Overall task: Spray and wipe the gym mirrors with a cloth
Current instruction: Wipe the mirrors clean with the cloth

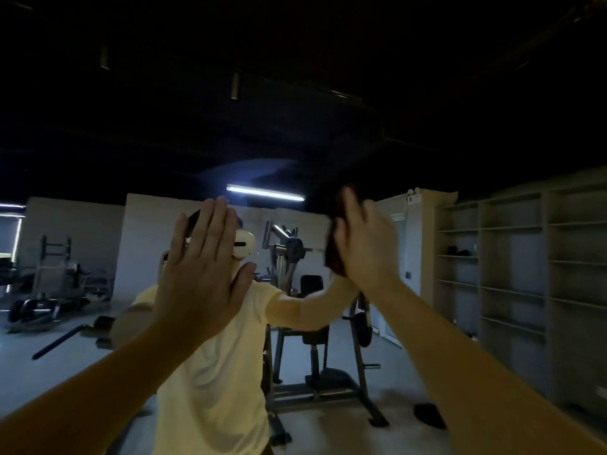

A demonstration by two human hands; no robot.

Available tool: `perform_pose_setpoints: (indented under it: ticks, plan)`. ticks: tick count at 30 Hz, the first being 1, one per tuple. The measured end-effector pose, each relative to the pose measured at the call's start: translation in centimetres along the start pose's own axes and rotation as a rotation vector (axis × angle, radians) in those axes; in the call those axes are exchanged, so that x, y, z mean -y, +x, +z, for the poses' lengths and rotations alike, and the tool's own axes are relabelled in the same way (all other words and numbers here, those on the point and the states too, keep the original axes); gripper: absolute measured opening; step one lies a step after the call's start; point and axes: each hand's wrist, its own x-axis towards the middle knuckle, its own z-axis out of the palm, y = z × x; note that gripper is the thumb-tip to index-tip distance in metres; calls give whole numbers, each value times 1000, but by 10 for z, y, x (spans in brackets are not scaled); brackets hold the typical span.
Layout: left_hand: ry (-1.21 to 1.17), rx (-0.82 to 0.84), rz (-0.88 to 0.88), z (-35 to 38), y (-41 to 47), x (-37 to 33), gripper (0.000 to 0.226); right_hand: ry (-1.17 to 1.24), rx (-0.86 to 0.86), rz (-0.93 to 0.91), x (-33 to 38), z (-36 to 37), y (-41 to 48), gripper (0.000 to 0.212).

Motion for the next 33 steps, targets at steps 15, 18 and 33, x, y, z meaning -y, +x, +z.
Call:
perform_pose_setpoints:
  ticks: [15,18,33]
  plan:
    - [43,119,-15,-6,1,-3,80,227,72,-118,96,9,-69,64]
    - [25,115,-14,-7,0,-2,81,115,97,-326,47,6,-72,75]
    - [14,260,-8,-34,-92,-24,80,249,113,231,72,-9,-98,73]
